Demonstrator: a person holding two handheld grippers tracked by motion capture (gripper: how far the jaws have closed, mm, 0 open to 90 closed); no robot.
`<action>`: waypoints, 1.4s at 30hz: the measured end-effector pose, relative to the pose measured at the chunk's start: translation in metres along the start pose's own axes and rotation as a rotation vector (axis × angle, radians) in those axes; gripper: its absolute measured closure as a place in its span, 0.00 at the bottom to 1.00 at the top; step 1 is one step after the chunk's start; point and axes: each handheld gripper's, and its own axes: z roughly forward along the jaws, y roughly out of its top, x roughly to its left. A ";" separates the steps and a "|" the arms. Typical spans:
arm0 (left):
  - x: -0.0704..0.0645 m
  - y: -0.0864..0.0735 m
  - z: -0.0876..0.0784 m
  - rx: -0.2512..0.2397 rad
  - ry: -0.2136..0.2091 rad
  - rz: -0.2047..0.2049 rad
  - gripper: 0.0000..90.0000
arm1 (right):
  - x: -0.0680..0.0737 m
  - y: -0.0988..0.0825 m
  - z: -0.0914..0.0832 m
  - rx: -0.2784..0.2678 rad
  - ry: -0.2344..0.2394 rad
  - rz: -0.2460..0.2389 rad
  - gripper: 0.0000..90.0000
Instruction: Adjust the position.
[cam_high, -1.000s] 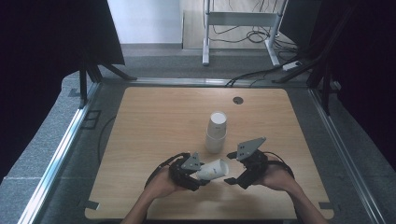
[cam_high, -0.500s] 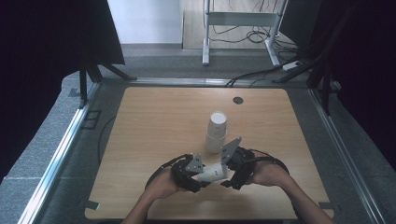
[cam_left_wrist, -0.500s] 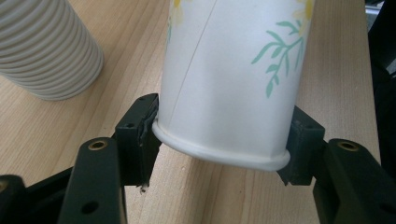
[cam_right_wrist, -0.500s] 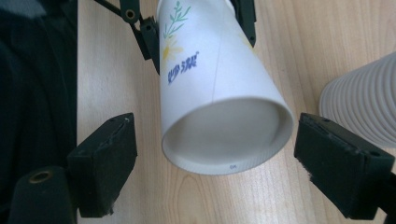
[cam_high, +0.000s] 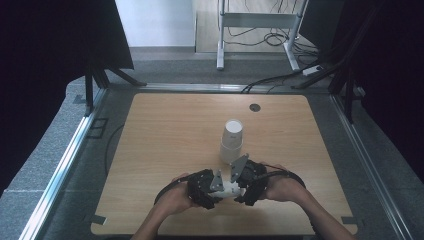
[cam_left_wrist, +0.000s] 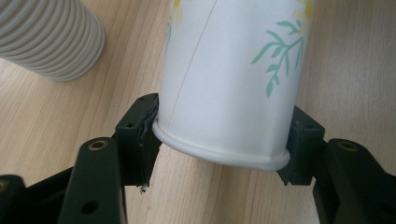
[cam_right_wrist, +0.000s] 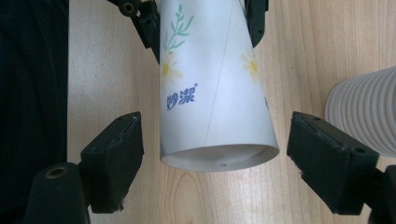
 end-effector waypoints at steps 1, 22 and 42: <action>-0.002 0.001 0.000 0.008 0.008 0.000 0.44 | 0.001 -0.001 0.001 0.003 0.001 -0.001 0.22; -0.012 0.009 -0.001 0.017 0.018 0.022 0.44 | 0.009 -0.002 0.016 0.025 0.007 -0.047 0.39; 0.003 0.001 -0.014 -0.094 -0.057 0.005 0.25 | 0.006 -0.013 0.002 -0.098 0.034 0.004 0.41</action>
